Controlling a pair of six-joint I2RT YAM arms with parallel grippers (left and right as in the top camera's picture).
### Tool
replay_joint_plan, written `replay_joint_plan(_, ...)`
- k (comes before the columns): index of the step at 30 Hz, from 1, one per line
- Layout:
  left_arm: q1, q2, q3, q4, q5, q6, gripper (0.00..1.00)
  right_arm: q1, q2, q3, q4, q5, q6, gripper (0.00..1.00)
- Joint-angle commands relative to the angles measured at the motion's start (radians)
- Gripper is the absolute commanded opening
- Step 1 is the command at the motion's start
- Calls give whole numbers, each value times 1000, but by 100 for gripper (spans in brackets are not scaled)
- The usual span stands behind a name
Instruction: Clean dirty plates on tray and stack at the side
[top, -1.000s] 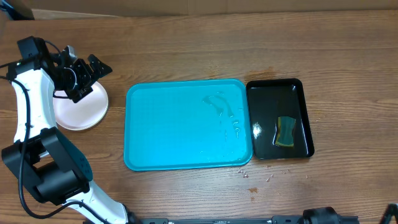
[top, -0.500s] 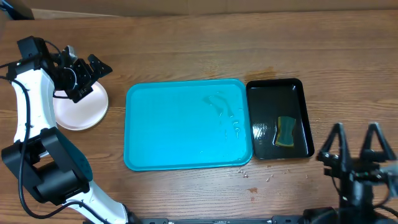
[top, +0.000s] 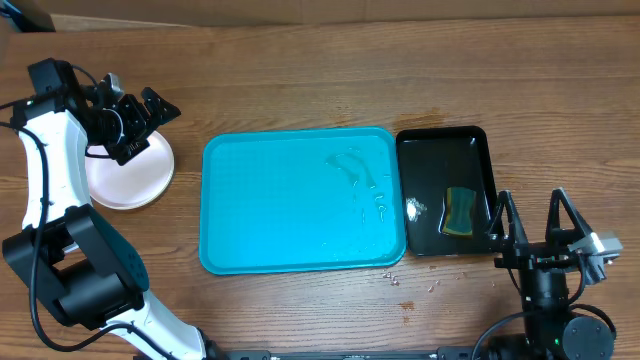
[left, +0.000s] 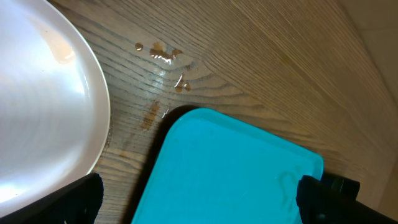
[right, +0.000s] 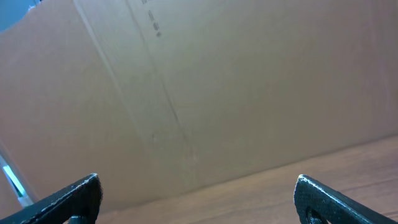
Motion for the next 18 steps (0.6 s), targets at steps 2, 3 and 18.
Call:
replay_joint_plan(2, -1, -19, 16, 2, 15, 26, 100, -7, -14, -52, 6, -18, -6, 100)
replay_joint_plan(3, -1, -19, 16, 2, 15, 26, 100, -8, -14, -62, 7, -21, -6, 100)
replay_joint_plan(18, -1, -19, 16, 2, 15, 26, 100, -7, -15, -167, -12, -60, -26, 100)
